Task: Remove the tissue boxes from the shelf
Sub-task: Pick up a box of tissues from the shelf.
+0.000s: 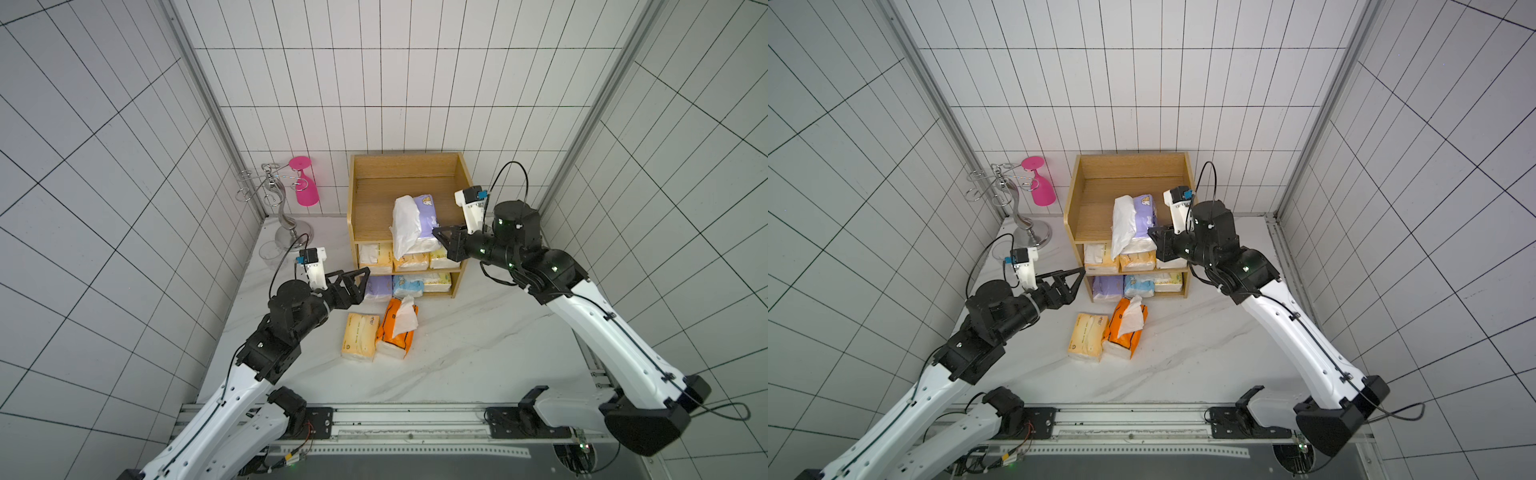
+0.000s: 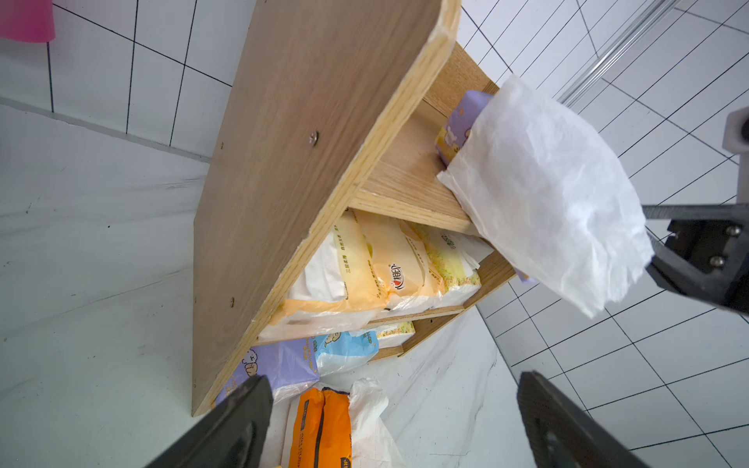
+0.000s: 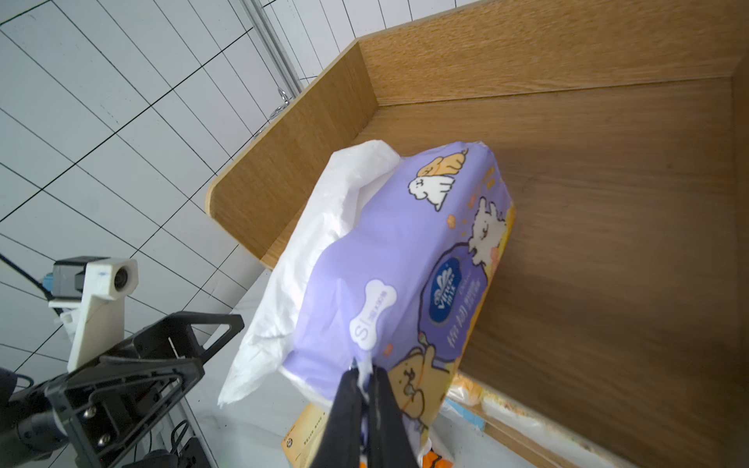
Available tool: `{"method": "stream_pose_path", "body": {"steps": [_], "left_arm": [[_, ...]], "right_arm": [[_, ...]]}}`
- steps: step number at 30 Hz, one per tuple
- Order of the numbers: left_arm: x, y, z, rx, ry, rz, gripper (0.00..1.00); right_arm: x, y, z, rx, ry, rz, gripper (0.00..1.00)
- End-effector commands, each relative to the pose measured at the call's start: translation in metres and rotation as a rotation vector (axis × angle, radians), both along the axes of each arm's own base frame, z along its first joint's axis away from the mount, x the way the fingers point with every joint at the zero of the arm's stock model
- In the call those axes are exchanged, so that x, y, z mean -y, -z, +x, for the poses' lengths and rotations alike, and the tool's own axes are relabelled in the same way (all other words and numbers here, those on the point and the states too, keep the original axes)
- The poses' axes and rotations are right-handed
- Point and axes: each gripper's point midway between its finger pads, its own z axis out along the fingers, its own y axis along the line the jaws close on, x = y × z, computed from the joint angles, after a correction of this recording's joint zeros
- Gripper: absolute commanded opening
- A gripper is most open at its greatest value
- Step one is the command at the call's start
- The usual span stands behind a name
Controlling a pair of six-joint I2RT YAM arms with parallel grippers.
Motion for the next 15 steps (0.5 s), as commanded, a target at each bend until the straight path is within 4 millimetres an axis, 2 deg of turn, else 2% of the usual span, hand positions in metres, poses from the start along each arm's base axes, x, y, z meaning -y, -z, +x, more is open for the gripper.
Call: {"method": "stream_pose_path", "body": {"steps": [1,5,8,15], "left_arm": [[-0.005,-0.007,-0.006,0.009,-0.021,-0.023,0.98],[-0.012,-0.003,-0.012,-0.005,-0.041,-0.026,0.98],[-0.014,0.003,-0.018,-0.023,-0.044,-0.029,0.98],[-0.017,0.027,-0.030,-0.096,-0.038,-0.037,0.98]], "right_arm": [[0.018,0.015,-0.026,-0.017,0.034,-0.028,0.00],[0.037,0.032,-0.060,-0.047,0.025,-0.024,0.00],[0.049,0.056,-0.078,-0.083,0.034,-0.049,0.00],[0.065,0.117,-0.104,-0.174,0.033,-0.085,0.00]]}}
